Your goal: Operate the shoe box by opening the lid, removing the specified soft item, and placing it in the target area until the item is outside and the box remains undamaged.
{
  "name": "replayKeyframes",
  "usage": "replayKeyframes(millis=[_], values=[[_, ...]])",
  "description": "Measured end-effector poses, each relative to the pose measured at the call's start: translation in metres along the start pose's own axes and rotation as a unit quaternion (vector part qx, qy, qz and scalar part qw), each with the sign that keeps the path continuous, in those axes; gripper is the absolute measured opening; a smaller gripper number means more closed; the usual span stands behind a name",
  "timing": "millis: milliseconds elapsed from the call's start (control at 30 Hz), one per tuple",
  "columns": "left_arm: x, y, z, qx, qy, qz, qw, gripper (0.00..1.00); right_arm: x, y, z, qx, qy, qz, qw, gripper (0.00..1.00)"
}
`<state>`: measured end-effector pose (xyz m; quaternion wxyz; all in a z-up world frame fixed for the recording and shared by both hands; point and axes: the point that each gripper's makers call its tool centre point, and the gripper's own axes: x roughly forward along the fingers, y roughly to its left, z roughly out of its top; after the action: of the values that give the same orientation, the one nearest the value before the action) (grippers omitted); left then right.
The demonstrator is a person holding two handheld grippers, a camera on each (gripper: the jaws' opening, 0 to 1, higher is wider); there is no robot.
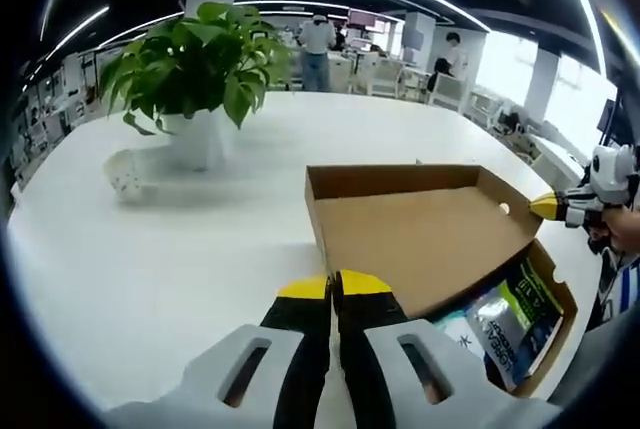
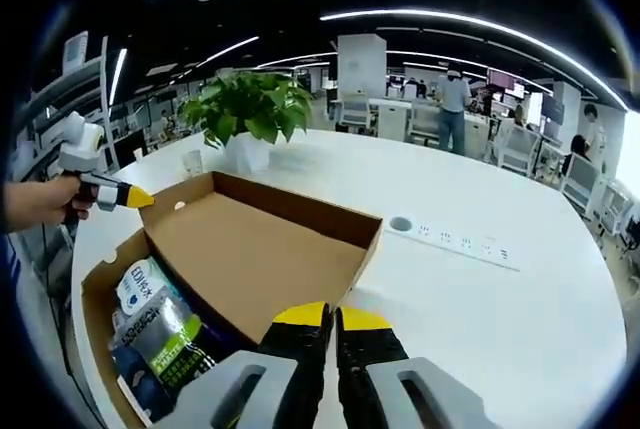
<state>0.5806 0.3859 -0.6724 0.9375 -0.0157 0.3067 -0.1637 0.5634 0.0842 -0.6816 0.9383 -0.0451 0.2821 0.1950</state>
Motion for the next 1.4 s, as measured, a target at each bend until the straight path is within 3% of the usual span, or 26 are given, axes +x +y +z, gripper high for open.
replayKeyframes(millis=[833, 1400], values=[[0.008, 0.004, 0.0, -0.019, -0.004, 0.01, 0.9998, 0.0, 0.009, 0.0, -0.007, -0.02, 0.015, 0.014, 0.9996, 0.02], [-0.01, 0.004, -0.001, -0.003, -0.02, 0.015, 0.9997, 0.07, -0.002, 0.015, -0.008, -0.045, 0.018, 0.048, 0.9977, 0.25]])
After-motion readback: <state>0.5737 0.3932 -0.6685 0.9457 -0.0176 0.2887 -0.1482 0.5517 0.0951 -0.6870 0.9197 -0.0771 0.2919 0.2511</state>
